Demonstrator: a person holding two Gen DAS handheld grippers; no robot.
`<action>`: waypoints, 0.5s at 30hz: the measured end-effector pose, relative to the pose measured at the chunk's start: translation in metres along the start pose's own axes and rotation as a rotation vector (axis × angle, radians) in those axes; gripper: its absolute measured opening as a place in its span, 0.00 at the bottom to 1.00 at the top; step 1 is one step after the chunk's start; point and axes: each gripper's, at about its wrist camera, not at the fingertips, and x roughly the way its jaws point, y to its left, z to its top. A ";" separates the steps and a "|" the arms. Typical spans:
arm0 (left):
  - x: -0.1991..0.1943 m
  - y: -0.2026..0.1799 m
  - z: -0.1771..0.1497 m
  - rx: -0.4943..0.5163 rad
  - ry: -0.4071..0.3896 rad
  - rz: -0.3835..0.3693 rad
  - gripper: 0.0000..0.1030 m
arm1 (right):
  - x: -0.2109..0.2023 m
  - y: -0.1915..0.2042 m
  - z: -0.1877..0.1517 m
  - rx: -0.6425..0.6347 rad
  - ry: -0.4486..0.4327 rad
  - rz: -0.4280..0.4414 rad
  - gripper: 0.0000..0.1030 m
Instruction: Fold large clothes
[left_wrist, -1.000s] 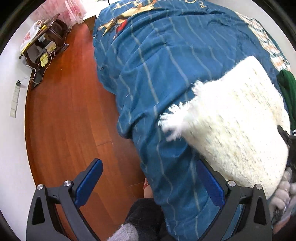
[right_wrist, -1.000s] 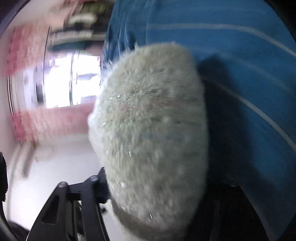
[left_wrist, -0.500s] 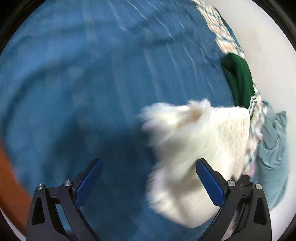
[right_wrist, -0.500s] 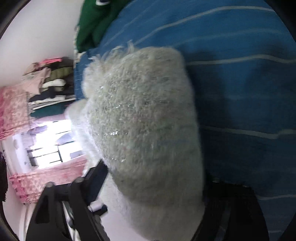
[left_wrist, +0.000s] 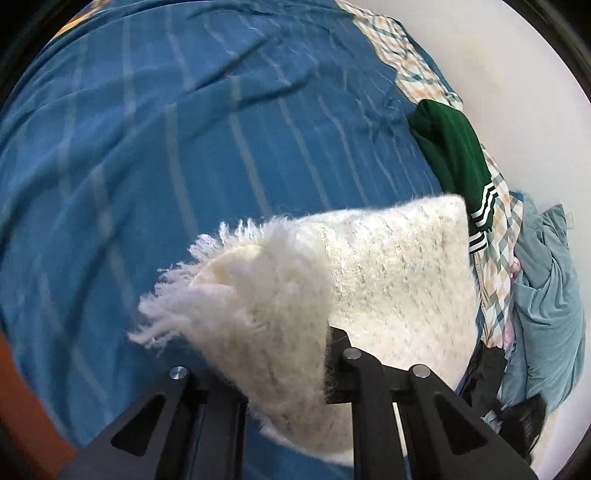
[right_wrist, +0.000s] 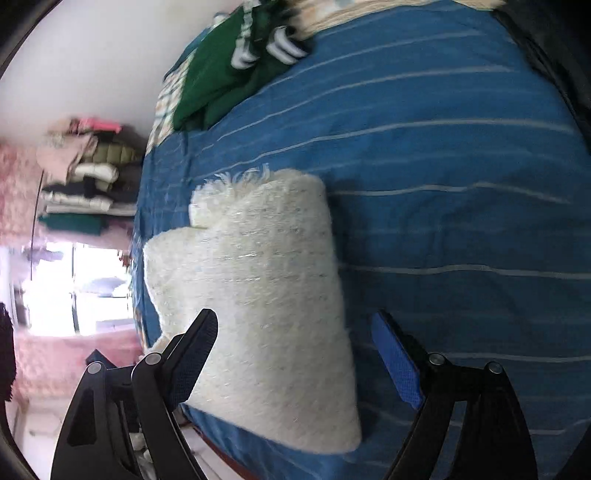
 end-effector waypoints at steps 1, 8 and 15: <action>0.000 0.007 -0.005 -0.013 0.004 0.016 0.11 | 0.000 0.010 0.002 -0.013 0.028 -0.007 0.84; 0.011 0.034 -0.017 -0.082 0.033 0.046 0.12 | 0.034 0.104 0.013 -0.258 0.211 -0.057 0.40; 0.030 0.038 -0.016 -0.033 0.043 0.051 0.20 | 0.150 0.113 0.036 -0.292 0.362 -0.378 0.28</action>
